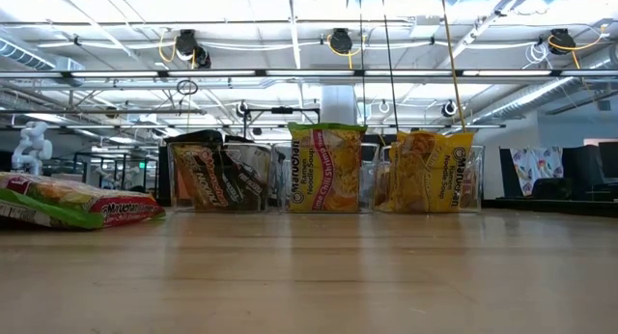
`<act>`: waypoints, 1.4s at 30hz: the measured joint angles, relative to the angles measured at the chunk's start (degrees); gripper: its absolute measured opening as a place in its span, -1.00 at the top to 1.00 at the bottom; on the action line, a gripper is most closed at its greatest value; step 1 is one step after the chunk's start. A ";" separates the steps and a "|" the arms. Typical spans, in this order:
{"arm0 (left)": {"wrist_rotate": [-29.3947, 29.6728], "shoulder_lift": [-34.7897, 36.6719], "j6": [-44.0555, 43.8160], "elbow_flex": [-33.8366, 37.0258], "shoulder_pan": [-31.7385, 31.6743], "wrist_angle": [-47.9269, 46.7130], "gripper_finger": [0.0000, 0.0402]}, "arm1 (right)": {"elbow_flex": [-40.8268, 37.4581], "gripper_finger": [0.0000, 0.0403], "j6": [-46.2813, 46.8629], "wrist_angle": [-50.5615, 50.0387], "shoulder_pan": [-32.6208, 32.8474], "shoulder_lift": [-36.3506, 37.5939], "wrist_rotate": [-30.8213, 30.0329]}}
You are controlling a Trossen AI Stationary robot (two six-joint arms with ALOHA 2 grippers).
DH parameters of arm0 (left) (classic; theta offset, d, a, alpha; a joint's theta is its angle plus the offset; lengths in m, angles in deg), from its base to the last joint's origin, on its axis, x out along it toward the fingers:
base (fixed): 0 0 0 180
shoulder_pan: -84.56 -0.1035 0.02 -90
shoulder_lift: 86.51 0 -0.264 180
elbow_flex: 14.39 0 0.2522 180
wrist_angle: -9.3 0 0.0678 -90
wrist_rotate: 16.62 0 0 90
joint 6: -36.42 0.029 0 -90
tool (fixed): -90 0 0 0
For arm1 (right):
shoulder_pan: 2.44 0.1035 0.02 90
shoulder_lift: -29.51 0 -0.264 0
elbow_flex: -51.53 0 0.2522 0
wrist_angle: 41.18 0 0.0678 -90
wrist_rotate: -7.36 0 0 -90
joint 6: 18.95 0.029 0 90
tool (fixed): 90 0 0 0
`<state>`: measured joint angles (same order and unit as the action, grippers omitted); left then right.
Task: Sort Maruchan noodles
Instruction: Put the green noodle pack into the middle transparent bin
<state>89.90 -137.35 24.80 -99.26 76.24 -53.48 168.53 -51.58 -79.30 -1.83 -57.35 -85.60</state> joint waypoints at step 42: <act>-8.20 13.45 -23.53 7.80 19.12 -26.70 0.86 | -0.74 0.66 11.36 17.22 5.61 -26.40 7.72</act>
<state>81.70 -123.90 1.27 -91.47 95.35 -80.18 167.79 -40.21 -62.07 3.78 -83.74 -77.89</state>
